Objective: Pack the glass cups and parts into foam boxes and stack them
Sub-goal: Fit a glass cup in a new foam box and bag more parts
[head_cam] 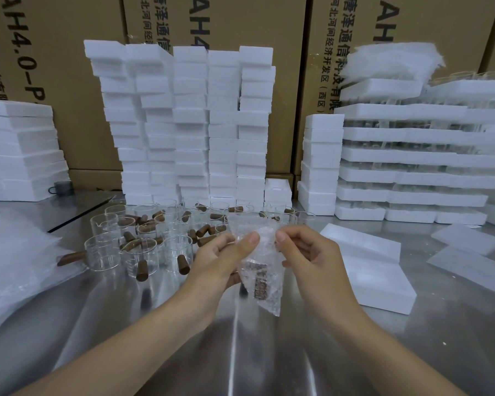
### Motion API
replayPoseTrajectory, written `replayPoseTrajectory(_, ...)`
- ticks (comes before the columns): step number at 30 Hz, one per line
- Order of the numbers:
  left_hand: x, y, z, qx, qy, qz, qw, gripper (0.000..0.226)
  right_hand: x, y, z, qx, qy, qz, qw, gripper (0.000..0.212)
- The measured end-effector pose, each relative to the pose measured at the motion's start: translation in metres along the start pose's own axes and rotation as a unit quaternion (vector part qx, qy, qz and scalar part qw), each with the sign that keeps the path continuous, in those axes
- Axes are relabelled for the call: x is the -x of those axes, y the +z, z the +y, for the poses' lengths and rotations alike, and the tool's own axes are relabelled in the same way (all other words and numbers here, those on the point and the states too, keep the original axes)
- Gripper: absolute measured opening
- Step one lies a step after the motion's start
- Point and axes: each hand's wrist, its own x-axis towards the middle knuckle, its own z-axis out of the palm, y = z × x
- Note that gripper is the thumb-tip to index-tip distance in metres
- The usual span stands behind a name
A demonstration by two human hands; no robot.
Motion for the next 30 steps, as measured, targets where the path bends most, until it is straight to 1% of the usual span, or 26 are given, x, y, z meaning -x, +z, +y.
replayPoseTrajectory(3, -0.002, -0.001, 0.000, -0.015, 0.026, -0.020, 0.999, 0.064, -0.001, -0.002, -0.001, -0.007, 0.020, -0.054, 0.998, 0.022)
replayPoseTrajectory(5, -0.003, -0.002, 0.002, -0.035, 0.046, -0.026, 0.998, 0.066, -0.002, -0.005, -0.002, 0.000, 0.028, -0.087, 0.996, 0.030)
replayPoseTrajectory(8, -0.003, -0.003, 0.004, -0.111, 0.053, -0.066, 0.990, 0.067, -0.003, -0.007, -0.004, 0.022, 0.036, -0.105, 0.994, 0.030)
replayPoseTrajectory(11, -0.001, -0.004, 0.008, -0.210, 0.047, -0.126, 0.968, 0.064, 0.000, -0.006, -0.008, 0.068, 0.049, -0.131, 0.988, 0.030)
replayPoseTrajectory(13, 0.002, -0.003, 0.009, -0.274, 0.051, -0.161, 0.947, 0.065, 0.003, -0.007, -0.009, 0.117, 0.052, -0.169, 0.977, 0.027)
replayPoseTrajectory(14, 0.004, -0.002, 0.007, -0.300, 0.058, -0.177, 0.936, 0.063, 0.004, -0.007, -0.008, 0.141, 0.055, -0.187, 0.971, 0.024)
replayPoseTrajectory(16, 0.005, 0.000, 0.005, -0.321, 0.062, -0.195, 0.925, 0.056, 0.005, -0.007, -0.006, 0.173, 0.056, -0.210, 0.961, 0.026)
replayPoseTrajectory(17, 0.005, 0.000, 0.004, -0.318, 0.058, -0.198, 0.925, 0.053, 0.004, -0.008, -0.005, 0.185, 0.051, -0.208, 0.959, 0.026)
replayPoseTrajectory(19, 0.004, -0.002, 0.003, -0.304, 0.053, -0.179, 0.934, 0.047, -0.003, -0.012, -0.007, 0.190, 0.039, -0.170, 0.966, 0.020)
replayPoseTrajectory(21, 0.001, -0.004, 0.003, -0.293, 0.049, -0.137, 0.945, 0.046, -0.014, -0.022, -0.004, 0.158, 0.039, -0.098, 0.982, 0.016)
replayPoseTrajectory(22, 0.000, -0.006, 0.002, -0.291, 0.054, -0.111, 0.949, 0.048, -0.020, -0.029, 0.000, 0.171, 0.036, -0.056, 0.983, 0.016)
replayPoseTrajectory(23, -0.001, -0.007, 0.001, -0.285, 0.063, -0.084, 0.953, 0.049, -0.026, -0.038, 0.006, 0.215, 0.034, -0.018, 0.976, 0.015)
replayPoseTrajectory(24, -0.003, -0.009, 0.000, -0.276, 0.071, -0.060, 0.957, 0.050, -0.032, -0.049, 0.012, 0.292, 0.043, 0.003, 0.955, 0.010)
replayPoseTrajectory(25, -0.005, -0.011, -0.001, -0.262, 0.074, -0.043, 0.961, 0.051, -0.036, -0.059, 0.019, 0.376, 0.069, 0.003, 0.924, 0.004)
replayPoseTrajectory(26, -0.006, -0.011, 0.000, -0.240, 0.075, -0.030, 0.967, 0.052, -0.038, -0.068, 0.026, 0.451, 0.110, -0.014, 0.885, 0.007)
replayPoseTrajectory(27, -0.007, -0.012, 0.002, -0.214, 0.076, -0.016, 0.974, 0.055, -0.038, -0.075, 0.034, 0.504, 0.153, -0.038, 0.849, 0.013)
replayPoseTrajectory(28, -0.008, -0.012, 0.004, -0.184, 0.078, -0.002, 0.980, 0.060, -0.038, -0.079, 0.039, 0.533, 0.189, -0.059, 0.823, 0.017)
replayPoseTrajectory(29, -0.009, -0.012, 0.005, -0.150, 0.076, 0.012, 0.986, 0.066, -0.038, -0.081, 0.043, 0.550, 0.210, -0.070, 0.806, 0.018)
replayPoseTrajectory(30, -0.010, -0.012, 0.006, -0.110, 0.071, 0.024, 0.991, 0.068, -0.037, -0.080, 0.044, 0.556, 0.218, -0.076, 0.798, 0.019)
